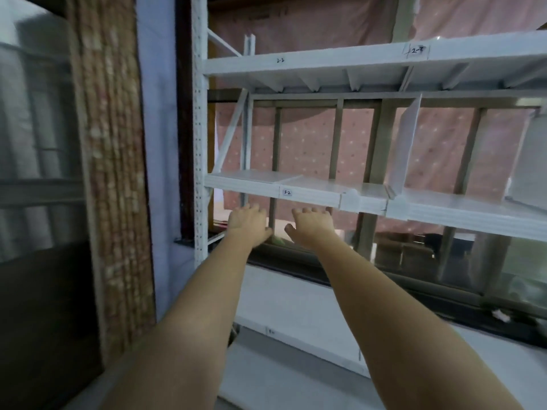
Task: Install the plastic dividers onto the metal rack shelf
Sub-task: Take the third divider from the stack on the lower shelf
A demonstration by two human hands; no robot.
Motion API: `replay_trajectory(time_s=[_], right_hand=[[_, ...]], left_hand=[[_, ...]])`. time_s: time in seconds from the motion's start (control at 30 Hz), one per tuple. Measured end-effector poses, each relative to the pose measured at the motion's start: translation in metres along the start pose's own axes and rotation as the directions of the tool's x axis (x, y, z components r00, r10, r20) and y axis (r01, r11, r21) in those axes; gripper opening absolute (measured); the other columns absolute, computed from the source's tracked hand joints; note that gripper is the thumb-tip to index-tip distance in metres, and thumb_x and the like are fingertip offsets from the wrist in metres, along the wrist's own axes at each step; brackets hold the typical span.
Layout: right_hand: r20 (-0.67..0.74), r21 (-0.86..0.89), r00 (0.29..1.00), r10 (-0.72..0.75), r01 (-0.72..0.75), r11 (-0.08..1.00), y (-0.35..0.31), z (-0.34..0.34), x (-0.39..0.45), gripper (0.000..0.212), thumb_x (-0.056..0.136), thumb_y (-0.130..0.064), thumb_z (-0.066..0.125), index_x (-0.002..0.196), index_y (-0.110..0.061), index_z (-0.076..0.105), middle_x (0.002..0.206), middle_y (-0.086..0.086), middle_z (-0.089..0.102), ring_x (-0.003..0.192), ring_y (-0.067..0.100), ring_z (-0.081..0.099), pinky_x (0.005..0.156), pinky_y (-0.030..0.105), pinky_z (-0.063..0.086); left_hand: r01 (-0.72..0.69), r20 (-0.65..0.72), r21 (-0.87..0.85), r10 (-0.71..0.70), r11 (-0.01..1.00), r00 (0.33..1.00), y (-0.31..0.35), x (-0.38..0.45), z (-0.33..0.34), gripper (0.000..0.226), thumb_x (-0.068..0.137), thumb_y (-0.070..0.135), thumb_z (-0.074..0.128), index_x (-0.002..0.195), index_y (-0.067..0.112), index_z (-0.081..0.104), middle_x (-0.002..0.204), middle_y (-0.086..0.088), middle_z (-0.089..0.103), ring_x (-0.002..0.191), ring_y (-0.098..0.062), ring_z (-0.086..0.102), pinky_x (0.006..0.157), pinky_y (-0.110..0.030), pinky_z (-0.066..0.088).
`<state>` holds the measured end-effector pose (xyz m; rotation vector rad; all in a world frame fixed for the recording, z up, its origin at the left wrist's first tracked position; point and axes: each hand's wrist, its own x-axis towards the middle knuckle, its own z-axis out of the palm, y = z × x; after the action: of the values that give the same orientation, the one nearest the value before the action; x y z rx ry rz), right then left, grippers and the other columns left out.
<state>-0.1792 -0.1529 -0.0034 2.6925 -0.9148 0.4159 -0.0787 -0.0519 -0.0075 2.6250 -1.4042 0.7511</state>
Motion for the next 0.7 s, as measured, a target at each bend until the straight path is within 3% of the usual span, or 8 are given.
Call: replay_trajectory(time_s=[0.23, 0.53, 0.7], right_hand=[[-0.052, 0.102, 0.984, -0.172, 0.176, 0.979, -0.091, -0.001, 0.023, 0.053, 0.1, -0.042, 0.036, 0.145, -0.013, 0.039, 0.148, 0.012, 0.04, 0.135, 0.03, 0.038, 0.108, 0.044, 0.031], [-0.159, 0.163, 0.962, -0.222, 0.248, 0.955, -0.163, -0.01, 0.044, 0.053, 0.1, -0.038, 0.033, 0.145, -0.008, 0.034, 0.147, 0.014, 0.04, 0.135, 0.03, 0.037, 0.11, 0.043, 0.029], [-0.152, 0.157, 0.966, -0.211, 0.234, 0.959, -0.182, -0.008, 0.053, 0.056, 0.101, -0.037, 0.032, 0.147, -0.006, 0.029, 0.149, 0.016, 0.036, 0.136, 0.03, 0.035, 0.111, 0.043, 0.028]], left_hand=[[0.158, 0.05, 0.127, -0.166, 0.979, 0.985, -0.084, -0.03, -0.002, 0.052, 0.094, 0.045, 0.042, 0.131, 0.009, 0.047, 0.131, -0.012, 0.049, 0.122, -0.028, 0.045, 0.096, -0.037, 0.038], [0.212, -0.024, 0.17, -0.211, 0.962, 0.977, -0.15, -0.046, -0.007, 0.052, 0.094, 0.043, 0.041, 0.133, 0.008, 0.045, 0.133, -0.011, 0.046, 0.126, -0.025, 0.04, 0.103, -0.035, 0.031], [0.21, -0.039, 0.171, -0.206, 0.963, 0.978, -0.171, -0.043, 0.003, 0.054, 0.094, 0.043, 0.042, 0.136, 0.008, 0.042, 0.136, -0.011, 0.044, 0.128, -0.024, 0.039, 0.106, -0.034, 0.03]])
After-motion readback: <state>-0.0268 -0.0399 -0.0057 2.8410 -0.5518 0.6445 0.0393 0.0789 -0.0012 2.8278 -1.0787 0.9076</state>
